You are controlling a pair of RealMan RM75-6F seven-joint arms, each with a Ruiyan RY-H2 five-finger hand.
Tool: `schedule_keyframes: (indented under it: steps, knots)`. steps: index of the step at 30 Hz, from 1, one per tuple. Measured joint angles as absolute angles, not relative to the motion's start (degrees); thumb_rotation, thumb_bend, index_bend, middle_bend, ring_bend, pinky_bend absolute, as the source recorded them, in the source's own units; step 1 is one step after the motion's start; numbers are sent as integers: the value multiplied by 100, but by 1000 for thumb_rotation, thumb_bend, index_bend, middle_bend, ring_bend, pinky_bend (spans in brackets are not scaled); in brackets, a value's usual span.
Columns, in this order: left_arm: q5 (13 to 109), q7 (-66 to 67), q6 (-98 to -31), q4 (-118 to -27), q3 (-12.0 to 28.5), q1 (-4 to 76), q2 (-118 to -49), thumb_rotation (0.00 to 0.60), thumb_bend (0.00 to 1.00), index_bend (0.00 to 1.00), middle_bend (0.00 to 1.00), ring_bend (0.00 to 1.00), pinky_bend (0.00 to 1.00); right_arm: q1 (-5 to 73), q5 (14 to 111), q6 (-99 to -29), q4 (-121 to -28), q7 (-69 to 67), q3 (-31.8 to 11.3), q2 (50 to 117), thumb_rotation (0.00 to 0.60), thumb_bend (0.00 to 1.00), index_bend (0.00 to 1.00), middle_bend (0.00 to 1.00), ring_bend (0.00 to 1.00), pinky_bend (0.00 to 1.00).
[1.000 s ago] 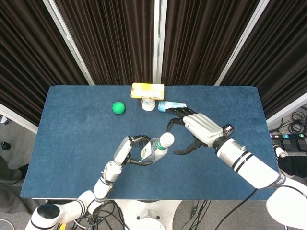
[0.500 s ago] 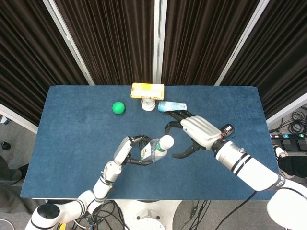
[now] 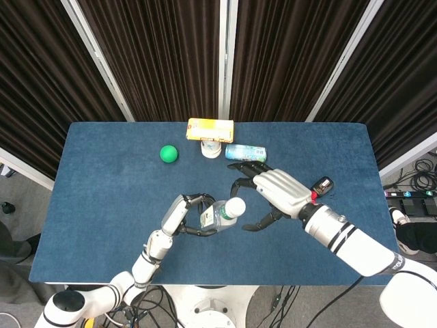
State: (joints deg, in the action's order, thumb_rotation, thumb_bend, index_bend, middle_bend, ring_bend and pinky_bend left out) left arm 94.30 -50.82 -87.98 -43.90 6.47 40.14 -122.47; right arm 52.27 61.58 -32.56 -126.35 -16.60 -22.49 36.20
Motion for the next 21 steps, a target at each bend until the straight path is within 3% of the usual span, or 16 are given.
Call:
schedule_keyframes:
  steps: [21]
  knots:
    - [9415,-5046,-8706,-4412,607,4033,-12215,600,379,562,574,497,578,5118,6369,-3510,-12722,-1669,-2299,3752,547,22,382,51,0,0]
